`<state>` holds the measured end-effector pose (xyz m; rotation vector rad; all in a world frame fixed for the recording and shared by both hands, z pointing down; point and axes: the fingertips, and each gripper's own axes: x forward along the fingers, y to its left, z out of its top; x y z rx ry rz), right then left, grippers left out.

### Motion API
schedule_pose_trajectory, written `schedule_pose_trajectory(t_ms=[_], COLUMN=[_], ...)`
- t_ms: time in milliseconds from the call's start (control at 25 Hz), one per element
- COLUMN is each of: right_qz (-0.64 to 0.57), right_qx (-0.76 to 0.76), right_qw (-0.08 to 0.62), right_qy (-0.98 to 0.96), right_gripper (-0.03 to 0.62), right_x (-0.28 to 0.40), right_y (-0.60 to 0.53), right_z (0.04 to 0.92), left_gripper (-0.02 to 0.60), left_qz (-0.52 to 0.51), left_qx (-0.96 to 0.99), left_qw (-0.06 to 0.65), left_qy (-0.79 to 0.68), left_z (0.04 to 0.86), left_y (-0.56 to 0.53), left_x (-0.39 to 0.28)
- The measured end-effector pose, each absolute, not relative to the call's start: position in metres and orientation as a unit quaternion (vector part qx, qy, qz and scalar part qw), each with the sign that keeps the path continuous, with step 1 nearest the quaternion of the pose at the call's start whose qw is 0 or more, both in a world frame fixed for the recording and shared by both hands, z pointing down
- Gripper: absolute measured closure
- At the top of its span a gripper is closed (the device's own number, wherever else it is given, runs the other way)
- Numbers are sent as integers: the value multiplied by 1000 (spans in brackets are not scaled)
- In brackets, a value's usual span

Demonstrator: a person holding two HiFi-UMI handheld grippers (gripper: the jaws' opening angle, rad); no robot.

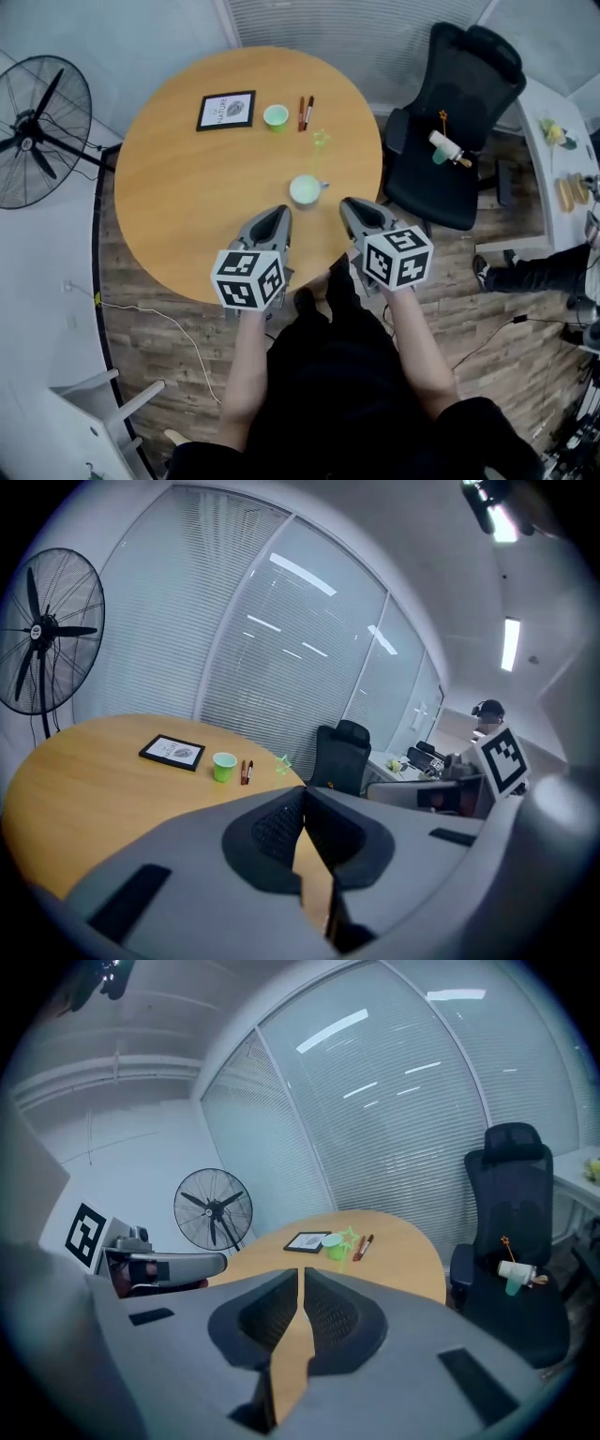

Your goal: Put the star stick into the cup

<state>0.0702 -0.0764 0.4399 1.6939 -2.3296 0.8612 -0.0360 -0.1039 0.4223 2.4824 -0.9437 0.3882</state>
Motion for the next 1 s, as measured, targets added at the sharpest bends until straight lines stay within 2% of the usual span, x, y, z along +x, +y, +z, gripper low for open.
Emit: schedule_pose_trajectory(t_ms=[760, 1000], right_qz=[193, 181], right_qx=[596, 602], right_qw=[25, 41], right_qy=[-779, -777], right_gripper=[585, 585], right_x=[37, 40], right_y=[-25, -20], right_z=[375, 368], left_gripper=[583, 583], left_qz=[87, 81], left_qx=[929, 930], left_qw=[186, 193], left_qy=[-308, -303], left_z=[358, 357], left_y=[-75, -74], left_x=[-73, -69])
